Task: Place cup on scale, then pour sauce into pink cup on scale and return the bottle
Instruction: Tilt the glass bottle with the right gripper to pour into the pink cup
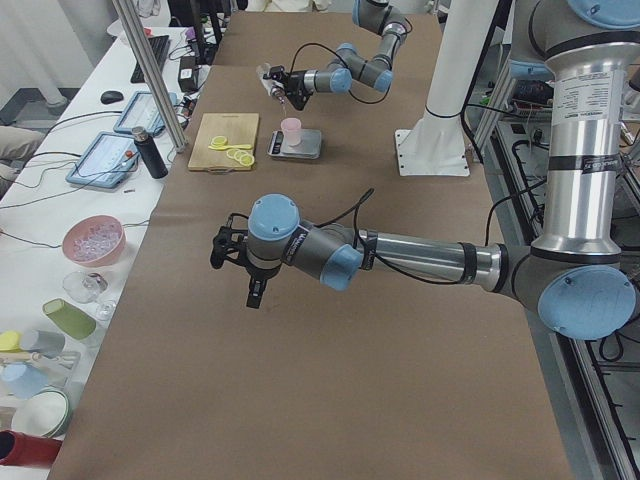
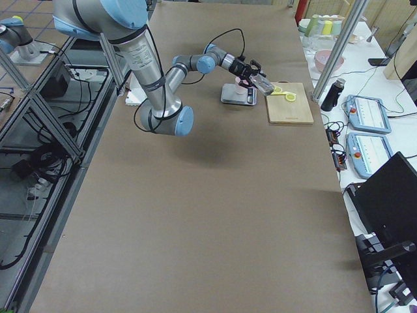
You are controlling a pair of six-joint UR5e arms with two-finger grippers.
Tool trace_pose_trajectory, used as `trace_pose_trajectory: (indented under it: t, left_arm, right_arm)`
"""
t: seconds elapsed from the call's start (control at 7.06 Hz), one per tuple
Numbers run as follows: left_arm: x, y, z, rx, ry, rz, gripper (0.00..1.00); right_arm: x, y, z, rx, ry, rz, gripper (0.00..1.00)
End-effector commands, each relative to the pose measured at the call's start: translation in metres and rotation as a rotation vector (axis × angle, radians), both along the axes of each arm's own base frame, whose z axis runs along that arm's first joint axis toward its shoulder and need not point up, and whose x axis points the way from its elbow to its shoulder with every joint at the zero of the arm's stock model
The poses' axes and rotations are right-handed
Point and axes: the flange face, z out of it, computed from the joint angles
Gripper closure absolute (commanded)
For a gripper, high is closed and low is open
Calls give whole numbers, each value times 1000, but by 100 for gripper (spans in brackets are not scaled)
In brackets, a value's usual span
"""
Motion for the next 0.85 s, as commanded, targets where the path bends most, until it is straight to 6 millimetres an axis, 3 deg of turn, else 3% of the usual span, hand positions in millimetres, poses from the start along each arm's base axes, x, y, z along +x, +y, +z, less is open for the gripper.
trace_pose_trajectory:
  t: [0.0, 0.71]
  left_arm:
    - [0, 0, 0, -1, 0, 0, 3]
    - [0, 0, 0, -1, 0, 0, 3]
  right_arm:
    - [0, 0, 2, 3, 7, 3, 100]
    - [0, -3, 6, 18, 25, 17, 100]
